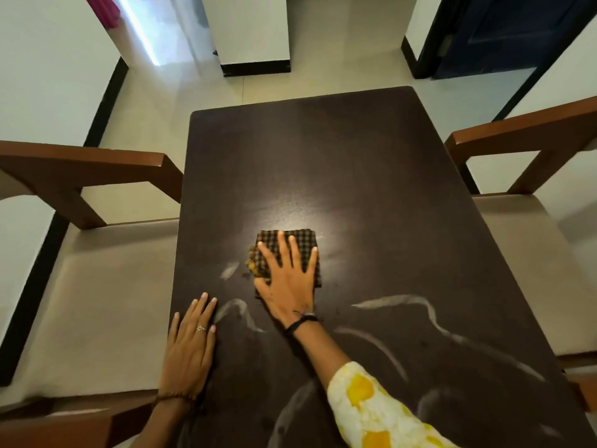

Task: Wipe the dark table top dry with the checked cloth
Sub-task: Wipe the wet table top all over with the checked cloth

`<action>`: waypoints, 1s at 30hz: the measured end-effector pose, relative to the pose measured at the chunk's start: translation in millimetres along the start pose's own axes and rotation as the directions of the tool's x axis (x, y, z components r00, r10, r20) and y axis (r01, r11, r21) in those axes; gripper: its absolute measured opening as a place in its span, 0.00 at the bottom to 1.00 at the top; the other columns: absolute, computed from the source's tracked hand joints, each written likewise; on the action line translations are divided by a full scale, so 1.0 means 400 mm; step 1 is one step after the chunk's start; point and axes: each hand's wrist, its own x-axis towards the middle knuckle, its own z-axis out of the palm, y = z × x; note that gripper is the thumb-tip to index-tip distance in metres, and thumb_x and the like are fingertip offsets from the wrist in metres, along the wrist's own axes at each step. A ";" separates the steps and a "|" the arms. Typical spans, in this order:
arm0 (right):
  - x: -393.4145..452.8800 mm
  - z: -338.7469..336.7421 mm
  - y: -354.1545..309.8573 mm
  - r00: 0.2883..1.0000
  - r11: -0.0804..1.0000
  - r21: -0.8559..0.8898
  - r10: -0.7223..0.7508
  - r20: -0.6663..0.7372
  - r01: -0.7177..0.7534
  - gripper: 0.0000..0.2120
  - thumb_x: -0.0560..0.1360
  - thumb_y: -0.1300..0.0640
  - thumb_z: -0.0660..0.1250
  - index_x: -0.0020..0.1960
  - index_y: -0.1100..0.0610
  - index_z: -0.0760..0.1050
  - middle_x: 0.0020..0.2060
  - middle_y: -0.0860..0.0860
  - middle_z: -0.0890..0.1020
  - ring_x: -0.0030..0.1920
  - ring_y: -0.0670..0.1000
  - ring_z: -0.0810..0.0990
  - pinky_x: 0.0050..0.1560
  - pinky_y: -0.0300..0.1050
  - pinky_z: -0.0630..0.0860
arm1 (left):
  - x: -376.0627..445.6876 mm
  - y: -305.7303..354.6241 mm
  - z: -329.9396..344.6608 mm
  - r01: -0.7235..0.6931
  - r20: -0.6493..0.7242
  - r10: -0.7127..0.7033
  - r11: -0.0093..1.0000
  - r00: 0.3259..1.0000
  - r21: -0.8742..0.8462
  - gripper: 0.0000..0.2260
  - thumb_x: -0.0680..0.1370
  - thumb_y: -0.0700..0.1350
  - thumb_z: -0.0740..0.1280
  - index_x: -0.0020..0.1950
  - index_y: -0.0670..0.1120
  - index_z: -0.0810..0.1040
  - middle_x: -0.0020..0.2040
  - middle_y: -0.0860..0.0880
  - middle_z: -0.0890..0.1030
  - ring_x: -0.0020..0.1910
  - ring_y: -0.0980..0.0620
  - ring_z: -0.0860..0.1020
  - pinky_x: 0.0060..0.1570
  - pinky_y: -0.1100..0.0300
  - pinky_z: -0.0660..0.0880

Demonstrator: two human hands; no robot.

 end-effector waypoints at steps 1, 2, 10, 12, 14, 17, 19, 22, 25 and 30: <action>-0.008 0.007 -0.011 0.999 0.999 -0.005 -0.042 0.010 0.042 0.32 0.73 0.40 0.59 0.74 0.42 0.53 0.77 0.51 0.51 0.77 0.54 0.47 0.68 0.65 0.31 | 0.000 -0.003 0.000 -0.007 -0.003 0.007 1.000 1.000 -0.006 0.24 0.77 0.52 0.45 0.71 0.45 0.59 0.72 0.47 0.62 0.71 0.49 0.60 0.71 0.51 0.49; -0.016 0.006 -0.004 0.996 0.996 -0.007 -0.085 0.015 0.085 0.31 0.73 0.40 0.58 0.74 0.41 0.53 0.77 0.50 0.51 0.77 0.53 0.47 0.69 0.64 0.31 | 0.000 -0.004 0.001 -0.016 -0.008 0.016 1.000 1.000 -0.011 0.24 0.77 0.52 0.45 0.71 0.45 0.59 0.72 0.47 0.62 0.71 0.49 0.60 0.71 0.52 0.49; -0.068 -0.088 0.264 0.976 0.978 -0.011 0.207 -0.073 -0.208 0.31 0.75 0.44 0.60 0.75 0.42 0.51 0.77 0.47 0.50 0.77 0.49 0.47 0.73 0.62 0.40 | -0.003 -0.032 0.010 0.156 -0.106 -0.173 0.976 0.979 -0.154 0.24 0.77 0.47 0.52 0.72 0.42 0.59 0.73 0.45 0.61 0.72 0.51 0.57 0.72 0.50 0.50; -0.091 -0.085 0.261 0.941 0.946 0.011 0.323 -0.102 -0.324 0.31 0.75 0.45 0.61 0.75 0.44 0.53 0.77 0.49 0.51 0.77 0.51 0.48 0.73 0.64 0.41 | -0.002 -0.030 0.012 0.240 -0.131 -0.262 0.957 0.956 -0.161 0.24 0.78 0.47 0.53 0.73 0.42 0.57 0.73 0.44 0.60 0.72 0.49 0.58 0.72 0.49 0.50; -0.095 -0.067 0.206 0.929 0.935 0.014 0.354 -0.106 -0.354 0.32 0.75 0.44 0.62 0.75 0.45 0.53 0.77 0.50 0.51 0.77 0.53 0.47 0.72 0.65 0.41 | 0.000 -0.033 0.013 0.278 -0.124 -0.304 0.941 0.944 -0.191 0.23 0.80 0.45 0.56 0.73 0.42 0.56 0.74 0.43 0.59 0.73 0.46 0.58 0.72 0.47 0.52; -0.080 -0.031 0.099 0.967 0.971 -0.022 0.236 -0.096 -0.239 0.32 0.74 0.42 0.61 0.75 0.43 0.53 0.77 0.50 0.51 0.77 0.53 0.48 0.71 0.64 0.39 | 0.002 -0.035 0.015 0.268 -0.108 -0.305 0.926 0.946 -0.267 0.25 0.79 0.42 0.57 0.74 0.44 0.53 0.75 0.44 0.57 0.73 0.46 0.57 0.71 0.50 0.58; -0.051 -0.008 0.025 0.988 0.989 -0.044 0.136 -0.078 -0.140 0.32 0.74 0.41 0.60 0.75 0.42 0.52 0.77 0.50 0.51 0.77 0.53 0.48 0.71 0.64 0.38 | 0.001 -0.037 0.017 0.266 -0.124 -0.317 0.911 0.940 -0.313 0.25 0.79 0.41 0.56 0.74 0.46 0.51 0.75 0.47 0.55 0.73 0.49 0.56 0.69 0.55 0.59; 0.003 0.023 -0.084 0.998 1.000 -0.024 0.013 -0.060 -0.015 0.31 0.74 0.40 0.59 0.75 0.43 0.54 0.77 0.52 0.54 0.76 0.54 0.50 0.71 0.66 0.38 | 0.002 -0.037 0.019 0.266 -0.152 -0.335 0.898 0.930 -0.352 0.25 0.80 0.41 0.55 0.73 0.49 0.49 0.74 0.52 0.51 0.73 0.52 0.56 0.66 0.57 0.61; 0.064 0.052 -0.180 0.996 0.996 -0.007 -0.093 -0.006 0.093 0.32 0.74 0.40 0.57 0.75 0.42 0.51 0.77 0.50 0.50 0.77 0.53 0.46 0.71 0.65 0.35 | 0.004 -0.040 0.025 0.277 -0.162 -0.341 0.906 0.926 -0.320 0.24 0.80 0.41 0.54 0.73 0.46 0.49 0.74 0.49 0.53 0.73 0.51 0.54 0.71 0.56 0.54; 0.134 0.070 -0.279 0.971 0.973 0.021 -0.232 0.058 0.231 0.31 0.76 0.40 0.57 0.75 0.43 0.51 0.77 0.50 0.49 0.77 0.53 0.45 0.71 0.65 0.36 | 0.002 -0.042 0.029 0.442 -0.170 -0.489 0.861 0.856 -0.252 0.22 0.80 0.43 0.55 0.74 0.45 0.55 0.68 0.43 0.70 0.68 0.45 0.67 0.71 0.46 0.50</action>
